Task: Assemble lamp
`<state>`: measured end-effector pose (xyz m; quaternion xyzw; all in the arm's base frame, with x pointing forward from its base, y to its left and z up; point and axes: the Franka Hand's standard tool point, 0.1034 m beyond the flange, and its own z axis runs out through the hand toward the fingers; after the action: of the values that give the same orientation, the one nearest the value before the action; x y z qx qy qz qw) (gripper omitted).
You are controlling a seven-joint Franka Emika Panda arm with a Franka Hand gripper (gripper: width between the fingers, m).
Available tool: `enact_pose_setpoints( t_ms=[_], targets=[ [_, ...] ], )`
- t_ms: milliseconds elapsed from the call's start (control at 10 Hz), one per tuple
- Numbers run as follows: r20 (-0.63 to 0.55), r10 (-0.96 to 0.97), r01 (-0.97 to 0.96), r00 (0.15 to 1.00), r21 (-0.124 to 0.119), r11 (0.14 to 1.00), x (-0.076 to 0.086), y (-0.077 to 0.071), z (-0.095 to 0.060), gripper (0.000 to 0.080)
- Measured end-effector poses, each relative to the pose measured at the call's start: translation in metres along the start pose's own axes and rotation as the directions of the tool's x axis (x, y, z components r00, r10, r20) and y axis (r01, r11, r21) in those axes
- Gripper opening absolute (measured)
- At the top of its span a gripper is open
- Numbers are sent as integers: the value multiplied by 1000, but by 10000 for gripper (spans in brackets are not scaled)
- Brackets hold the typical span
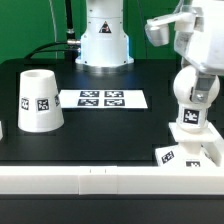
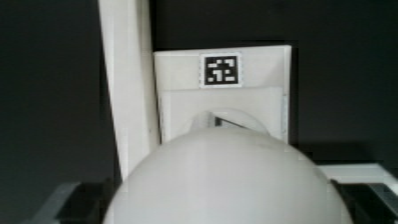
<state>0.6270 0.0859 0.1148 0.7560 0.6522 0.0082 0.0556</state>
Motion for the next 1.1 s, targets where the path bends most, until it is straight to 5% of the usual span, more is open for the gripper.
enact_pose_setpoints(
  t_ms=[300,700,1100],
  targets=[
    [-37,328,-327,944,34,944,-3,0,1,577],
    [-23,719,-716,695,66,695,-1,-2,2,577],
    [24,958,-957,285,72,283,1,-3,1,577]
  ],
)
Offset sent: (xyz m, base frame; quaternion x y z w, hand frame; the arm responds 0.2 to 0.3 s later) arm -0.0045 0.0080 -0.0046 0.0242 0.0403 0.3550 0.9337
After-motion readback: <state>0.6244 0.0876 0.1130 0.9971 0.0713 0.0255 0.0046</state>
